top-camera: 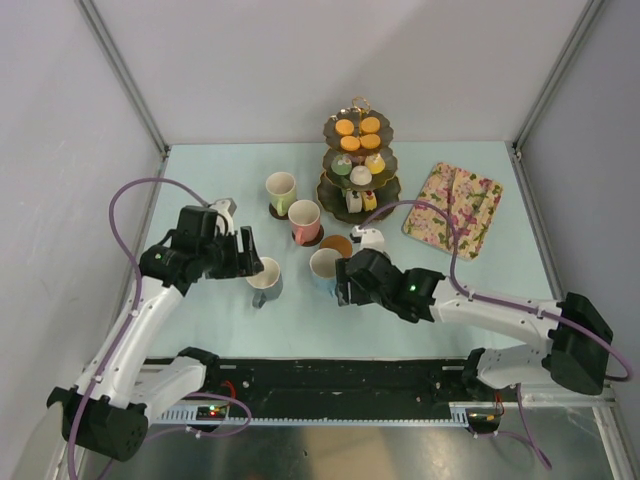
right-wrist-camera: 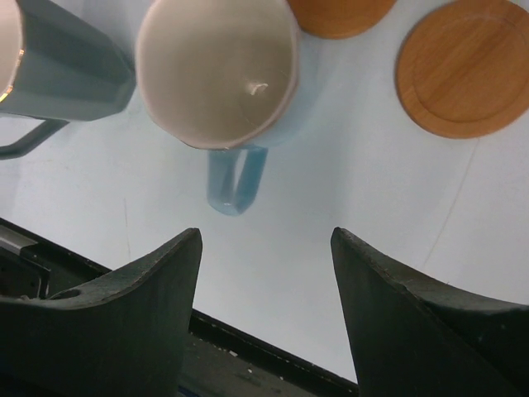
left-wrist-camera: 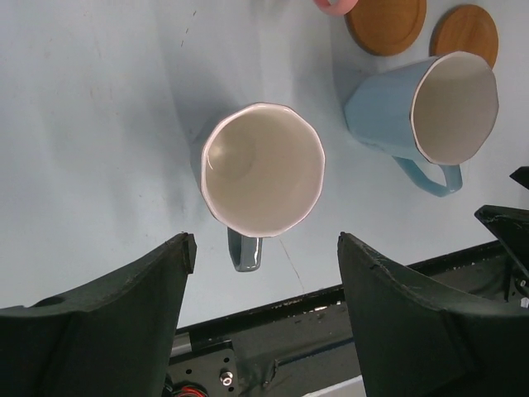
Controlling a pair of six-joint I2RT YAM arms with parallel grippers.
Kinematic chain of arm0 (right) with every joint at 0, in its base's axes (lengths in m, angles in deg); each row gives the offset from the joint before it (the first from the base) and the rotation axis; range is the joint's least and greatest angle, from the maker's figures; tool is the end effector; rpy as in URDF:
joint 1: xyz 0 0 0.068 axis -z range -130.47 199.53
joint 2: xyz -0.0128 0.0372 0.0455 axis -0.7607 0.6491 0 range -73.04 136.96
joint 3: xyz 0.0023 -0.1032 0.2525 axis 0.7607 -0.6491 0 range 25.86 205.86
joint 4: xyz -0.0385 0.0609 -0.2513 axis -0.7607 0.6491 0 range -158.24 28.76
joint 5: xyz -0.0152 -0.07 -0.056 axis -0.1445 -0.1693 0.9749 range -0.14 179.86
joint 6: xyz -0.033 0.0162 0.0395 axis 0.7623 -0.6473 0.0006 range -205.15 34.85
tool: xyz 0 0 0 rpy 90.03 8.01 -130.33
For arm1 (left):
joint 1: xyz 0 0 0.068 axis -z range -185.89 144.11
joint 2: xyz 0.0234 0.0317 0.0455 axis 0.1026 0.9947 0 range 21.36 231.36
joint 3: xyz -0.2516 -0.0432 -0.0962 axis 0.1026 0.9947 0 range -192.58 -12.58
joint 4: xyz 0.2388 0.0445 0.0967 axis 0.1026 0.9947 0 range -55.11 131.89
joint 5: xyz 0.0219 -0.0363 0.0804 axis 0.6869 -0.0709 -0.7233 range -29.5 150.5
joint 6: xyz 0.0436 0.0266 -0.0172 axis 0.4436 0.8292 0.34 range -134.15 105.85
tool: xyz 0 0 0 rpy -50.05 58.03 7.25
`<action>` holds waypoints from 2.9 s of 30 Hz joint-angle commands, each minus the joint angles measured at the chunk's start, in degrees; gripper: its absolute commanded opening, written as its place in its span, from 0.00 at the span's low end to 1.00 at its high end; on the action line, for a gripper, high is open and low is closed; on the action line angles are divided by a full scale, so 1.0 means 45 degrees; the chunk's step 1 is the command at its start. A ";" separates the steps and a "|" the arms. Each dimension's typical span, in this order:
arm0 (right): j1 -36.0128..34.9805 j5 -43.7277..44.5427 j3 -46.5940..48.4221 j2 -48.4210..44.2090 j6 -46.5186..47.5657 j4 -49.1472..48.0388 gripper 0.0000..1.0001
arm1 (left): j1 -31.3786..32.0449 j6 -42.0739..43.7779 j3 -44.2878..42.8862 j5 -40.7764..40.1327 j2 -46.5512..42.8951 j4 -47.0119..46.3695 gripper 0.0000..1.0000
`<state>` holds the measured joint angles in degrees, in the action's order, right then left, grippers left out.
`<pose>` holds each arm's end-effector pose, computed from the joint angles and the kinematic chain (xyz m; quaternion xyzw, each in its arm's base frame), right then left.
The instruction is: Serve the afternoon tea
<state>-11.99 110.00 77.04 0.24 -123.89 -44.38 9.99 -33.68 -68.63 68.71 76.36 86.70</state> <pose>0.1386 0.2300 0.2525 -0.1160 0.9077 0.1794 0.3611 0.1732 -0.0545 0.3097 -0.0059 0.9398 -0.1661 0.2986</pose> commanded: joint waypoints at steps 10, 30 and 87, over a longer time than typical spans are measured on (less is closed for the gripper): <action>-0.0427 0.0371 0.1773 0.2276 -0.0055 -0.0721 0.69 | -0.0089 -0.0454 0.0055 -0.0158 0.0325 0.0466 0.77; -0.0448 0.0879 0.2477 0.4592 0.0177 -0.1352 0.50 | 0.0018 -0.0723 0.0675 -0.1054 0.0949 0.0454 0.76; 0.2644 0.2751 -0.0105 0.1980 0.0695 -0.1075 0.00 | 0.3010 -0.2457 0.1469 -0.3261 0.1466 -0.0954 0.74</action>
<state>0.25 119.13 75.95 9.59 -119.06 -46.72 22.75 -43.71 -62.38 55.53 82.88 83.75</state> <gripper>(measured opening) 0.235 0.743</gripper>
